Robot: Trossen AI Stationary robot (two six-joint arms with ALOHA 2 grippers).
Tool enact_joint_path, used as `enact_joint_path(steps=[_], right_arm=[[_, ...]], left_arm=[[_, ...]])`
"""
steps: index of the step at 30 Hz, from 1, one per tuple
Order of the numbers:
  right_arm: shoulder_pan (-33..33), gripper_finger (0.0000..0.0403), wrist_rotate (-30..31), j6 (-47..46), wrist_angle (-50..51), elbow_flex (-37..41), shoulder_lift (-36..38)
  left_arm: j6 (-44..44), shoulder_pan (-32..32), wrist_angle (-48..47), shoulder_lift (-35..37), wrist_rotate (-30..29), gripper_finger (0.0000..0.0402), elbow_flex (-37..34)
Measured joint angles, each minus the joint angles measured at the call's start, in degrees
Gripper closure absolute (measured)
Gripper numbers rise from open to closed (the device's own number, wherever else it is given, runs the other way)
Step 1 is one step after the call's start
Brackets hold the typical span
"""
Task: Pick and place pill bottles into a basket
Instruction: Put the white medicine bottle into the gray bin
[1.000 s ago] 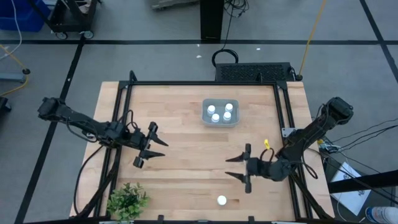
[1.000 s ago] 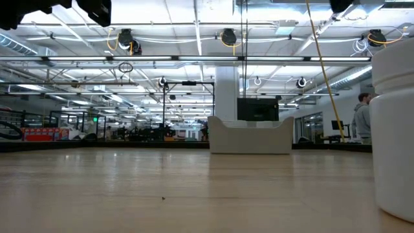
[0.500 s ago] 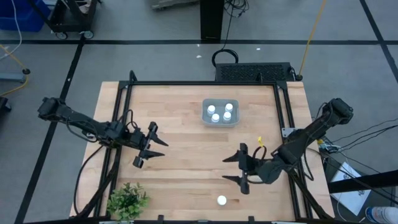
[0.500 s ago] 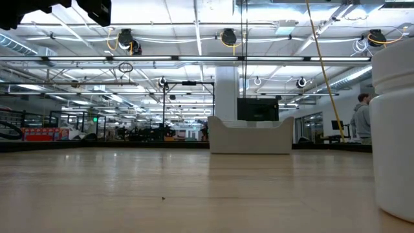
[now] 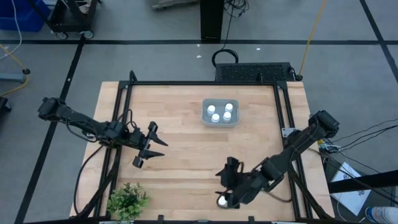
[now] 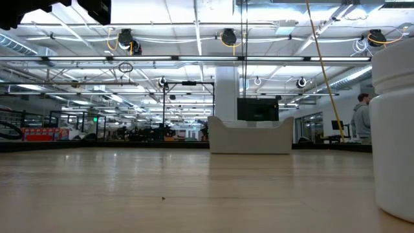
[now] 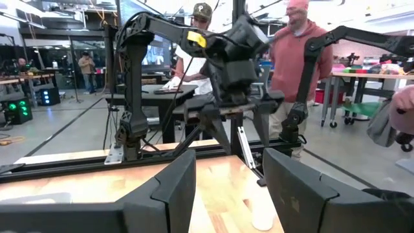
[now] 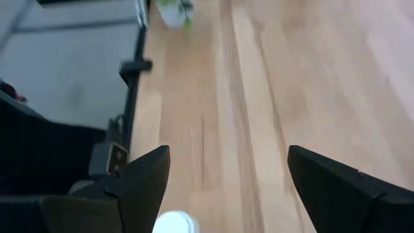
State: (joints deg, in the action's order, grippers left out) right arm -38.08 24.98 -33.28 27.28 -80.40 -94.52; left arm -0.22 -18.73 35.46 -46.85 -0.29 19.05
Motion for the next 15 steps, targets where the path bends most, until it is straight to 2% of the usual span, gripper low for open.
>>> enact_joint_path(steps=[4,9,15], right_arm=[[-0.31,0.0094,-2.79,-2.64,3.22,-3.67,-3.29],[-0.29,0.0094,-6.91,-9.44,6.40,-3.87,-4.47],[-1.22,0.0095,-7.52,-11.12,6.09,-3.85,-7.33]], left_arm=[[-0.21,-0.01,0.00,0.00,0.15,0.0215,0.00],[-0.31,0.01,-0.02,0.00,0.17,0.0215,0.00],[-0.31,-0.01,-0.07,0.00,0.17,0.0215,0.00]])
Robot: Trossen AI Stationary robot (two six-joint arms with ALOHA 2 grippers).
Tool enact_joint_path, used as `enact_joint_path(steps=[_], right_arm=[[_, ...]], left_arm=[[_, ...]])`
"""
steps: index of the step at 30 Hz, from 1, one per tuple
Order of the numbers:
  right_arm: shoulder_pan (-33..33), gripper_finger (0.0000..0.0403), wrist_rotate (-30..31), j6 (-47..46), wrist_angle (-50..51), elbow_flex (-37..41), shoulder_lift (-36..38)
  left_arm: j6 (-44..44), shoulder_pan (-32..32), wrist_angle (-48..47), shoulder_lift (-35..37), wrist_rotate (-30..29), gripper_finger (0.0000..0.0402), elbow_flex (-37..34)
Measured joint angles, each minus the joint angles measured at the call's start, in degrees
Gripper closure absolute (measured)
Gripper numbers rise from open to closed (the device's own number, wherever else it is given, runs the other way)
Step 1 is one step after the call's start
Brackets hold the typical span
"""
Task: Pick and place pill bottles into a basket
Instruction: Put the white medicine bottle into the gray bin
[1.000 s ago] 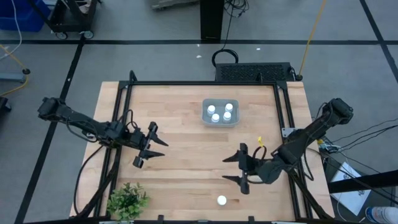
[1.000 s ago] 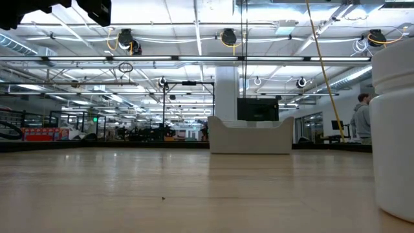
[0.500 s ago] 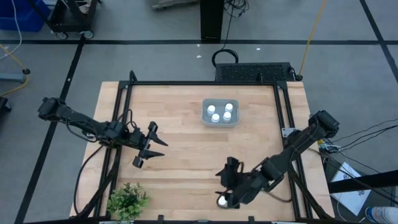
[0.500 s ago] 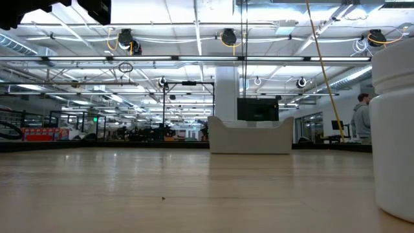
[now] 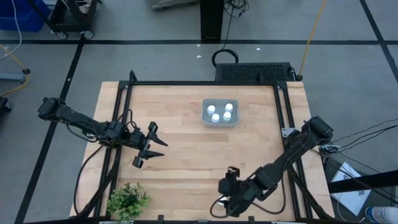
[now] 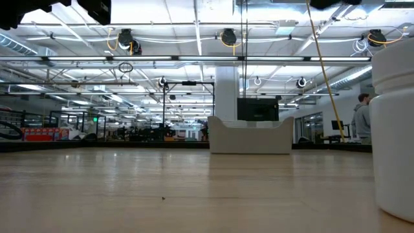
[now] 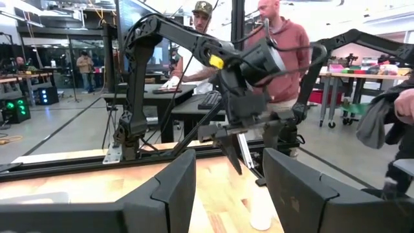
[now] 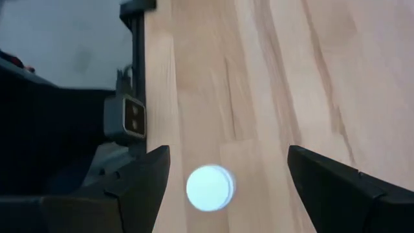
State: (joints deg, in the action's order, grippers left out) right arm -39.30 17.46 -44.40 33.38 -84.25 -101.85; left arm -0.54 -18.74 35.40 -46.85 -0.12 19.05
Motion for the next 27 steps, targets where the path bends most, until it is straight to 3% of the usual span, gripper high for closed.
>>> enact_joint_path(steps=[27], right_arm=[[-1.33,0.0110,-2.72,-4.46,-1.89,0.13,-8.00]], left_arm=[[0.50,0.02,-0.09,0.02,0.00,0.0215,0.00]])
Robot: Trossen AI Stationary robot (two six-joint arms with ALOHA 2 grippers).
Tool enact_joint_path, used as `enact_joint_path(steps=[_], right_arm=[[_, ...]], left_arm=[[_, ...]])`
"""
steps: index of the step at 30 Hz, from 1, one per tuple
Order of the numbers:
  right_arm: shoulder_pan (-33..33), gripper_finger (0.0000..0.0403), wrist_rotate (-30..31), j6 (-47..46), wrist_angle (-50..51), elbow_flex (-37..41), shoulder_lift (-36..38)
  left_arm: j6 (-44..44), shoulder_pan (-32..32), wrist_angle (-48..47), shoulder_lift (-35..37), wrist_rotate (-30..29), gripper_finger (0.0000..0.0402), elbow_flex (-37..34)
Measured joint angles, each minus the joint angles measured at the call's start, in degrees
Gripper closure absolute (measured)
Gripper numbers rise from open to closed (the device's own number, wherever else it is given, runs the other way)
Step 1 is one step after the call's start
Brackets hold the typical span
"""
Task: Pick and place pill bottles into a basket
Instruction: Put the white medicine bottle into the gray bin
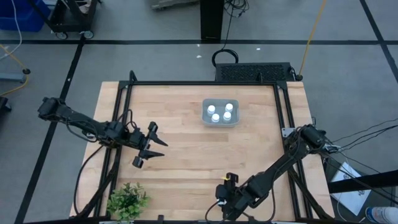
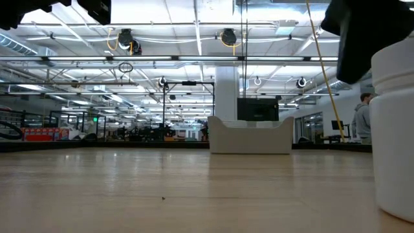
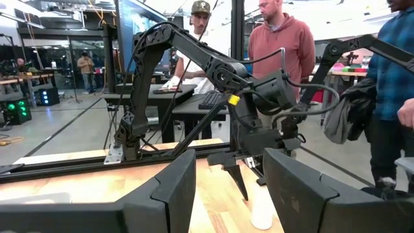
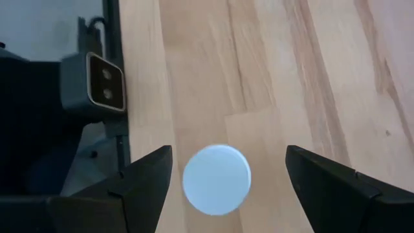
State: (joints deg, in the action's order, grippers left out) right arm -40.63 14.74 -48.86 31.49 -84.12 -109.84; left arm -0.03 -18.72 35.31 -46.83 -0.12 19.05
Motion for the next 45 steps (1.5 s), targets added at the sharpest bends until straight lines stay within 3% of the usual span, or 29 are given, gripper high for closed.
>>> enact_joint_path(steps=[35,45], right_arm=[[-1.10,0.0111,-0.15,-4.21,-2.09,1.98,-3.56],[-1.10,0.0176,-1.42,-4.50,-4.66,3.08,-3.50]], left_arm=[[-0.09,-0.02,-0.50,0.00,-0.02,0.0215,0.00],[-0.06,0.00,-0.61,0.00,-0.02,0.0215,0.00]])
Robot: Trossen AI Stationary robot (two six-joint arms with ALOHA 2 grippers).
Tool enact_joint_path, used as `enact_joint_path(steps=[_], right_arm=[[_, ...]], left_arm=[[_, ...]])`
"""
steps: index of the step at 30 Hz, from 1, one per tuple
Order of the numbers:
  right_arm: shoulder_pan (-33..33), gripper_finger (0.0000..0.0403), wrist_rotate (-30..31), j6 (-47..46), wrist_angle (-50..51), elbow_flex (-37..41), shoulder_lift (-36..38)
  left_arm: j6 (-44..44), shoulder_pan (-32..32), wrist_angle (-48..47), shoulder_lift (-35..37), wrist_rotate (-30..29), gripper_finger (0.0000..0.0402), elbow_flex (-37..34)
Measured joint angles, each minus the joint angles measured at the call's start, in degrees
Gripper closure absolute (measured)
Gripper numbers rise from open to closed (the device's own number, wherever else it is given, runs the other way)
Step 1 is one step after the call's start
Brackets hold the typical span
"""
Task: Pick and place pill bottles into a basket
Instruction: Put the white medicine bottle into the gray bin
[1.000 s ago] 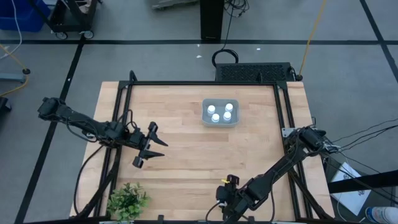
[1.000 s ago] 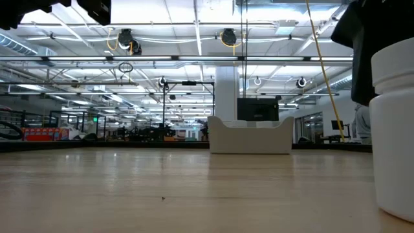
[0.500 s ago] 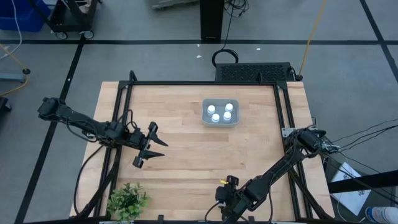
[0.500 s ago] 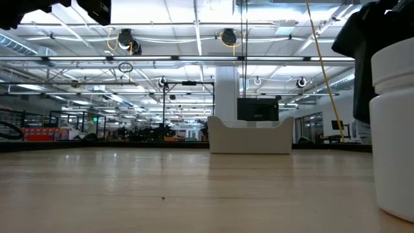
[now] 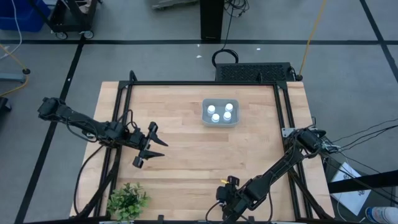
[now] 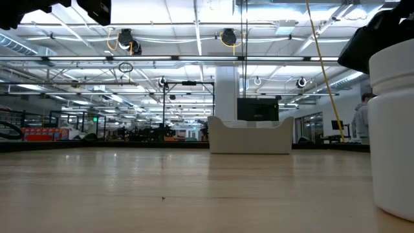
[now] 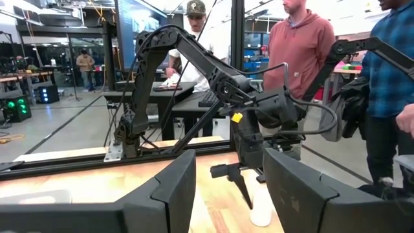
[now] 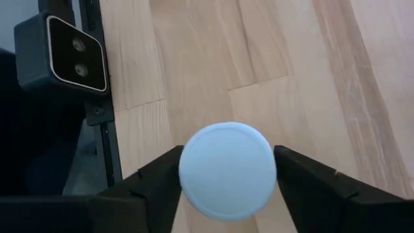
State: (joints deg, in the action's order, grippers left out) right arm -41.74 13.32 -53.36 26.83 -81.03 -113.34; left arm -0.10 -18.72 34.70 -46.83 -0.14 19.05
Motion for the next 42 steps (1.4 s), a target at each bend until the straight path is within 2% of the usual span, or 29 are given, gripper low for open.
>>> enact_joint_path(steps=[7,14,20,36,42], right_arm=[[0.00,0.0220,0.03,0.07,-0.19,0.00,0.00],[0.00,0.0226,2.66,3.77,-3.23,0.00,0.30],[0.00,0.0228,10.81,7.88,-3.77,-0.02,2.68],[-2.31,0.0229,35.96,26.79,-4.76,-0.04,13.32],[-4.09,0.0229,48.02,31.66,-4.74,-0.07,15.92]], left_arm=[[0.02,-0.01,0.00,0.00,0.00,0.0215,0.00],[0.04,-0.01,-0.13,0.00,0.00,0.0215,0.00],[0.03,0.00,-0.13,0.00,0.00,0.0215,0.00],[-0.06,0.00,-0.17,-0.02,-0.02,0.0215,0.00],[0.17,-0.02,-0.11,-0.02,-1.16,0.0215,0.00]])
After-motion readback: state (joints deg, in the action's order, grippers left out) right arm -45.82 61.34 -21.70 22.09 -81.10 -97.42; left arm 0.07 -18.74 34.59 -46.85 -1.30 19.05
